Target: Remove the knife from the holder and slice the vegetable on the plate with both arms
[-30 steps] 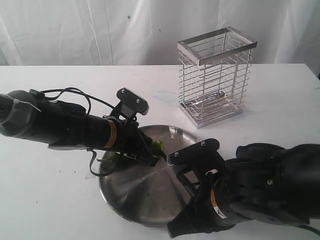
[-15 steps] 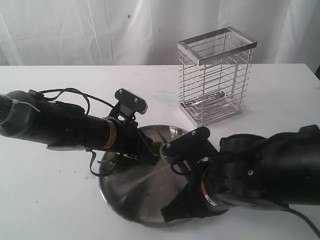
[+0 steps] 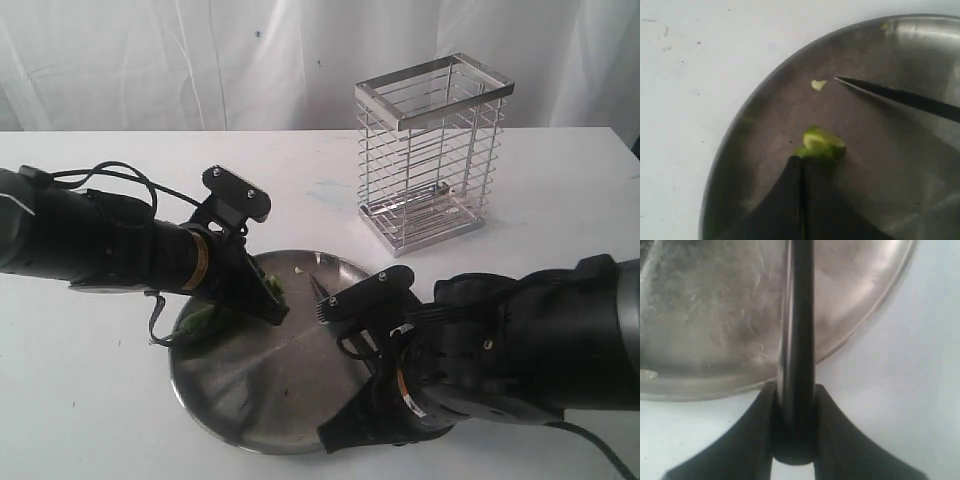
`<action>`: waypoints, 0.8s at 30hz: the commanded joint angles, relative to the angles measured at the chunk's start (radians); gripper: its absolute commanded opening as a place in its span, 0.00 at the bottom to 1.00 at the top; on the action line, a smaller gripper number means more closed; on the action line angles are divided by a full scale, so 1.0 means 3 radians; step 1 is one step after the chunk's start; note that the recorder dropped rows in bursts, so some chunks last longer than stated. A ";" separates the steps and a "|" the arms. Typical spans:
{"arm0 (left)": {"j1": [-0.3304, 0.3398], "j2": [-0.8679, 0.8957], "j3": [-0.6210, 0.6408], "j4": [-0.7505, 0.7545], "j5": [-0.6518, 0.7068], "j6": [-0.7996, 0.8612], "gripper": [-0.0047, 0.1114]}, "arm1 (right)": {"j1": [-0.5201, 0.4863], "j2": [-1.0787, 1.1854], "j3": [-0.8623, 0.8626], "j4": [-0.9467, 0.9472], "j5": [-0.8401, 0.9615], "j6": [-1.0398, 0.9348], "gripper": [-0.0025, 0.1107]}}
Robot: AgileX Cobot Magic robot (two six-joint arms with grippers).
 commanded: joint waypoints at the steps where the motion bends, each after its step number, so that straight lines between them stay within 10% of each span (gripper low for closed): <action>1: 0.0007 -0.0050 0.0046 0.0035 -0.0065 -0.0050 0.04 | -0.0004 -0.0235 -0.0029 0.0019 -0.0123 -0.0032 0.02; 24: 0.0007 -0.0424 0.0040 0.0035 0.0569 -0.0044 0.04 | 0.0134 -0.0158 -0.0043 0.0252 -0.0484 -0.0196 0.02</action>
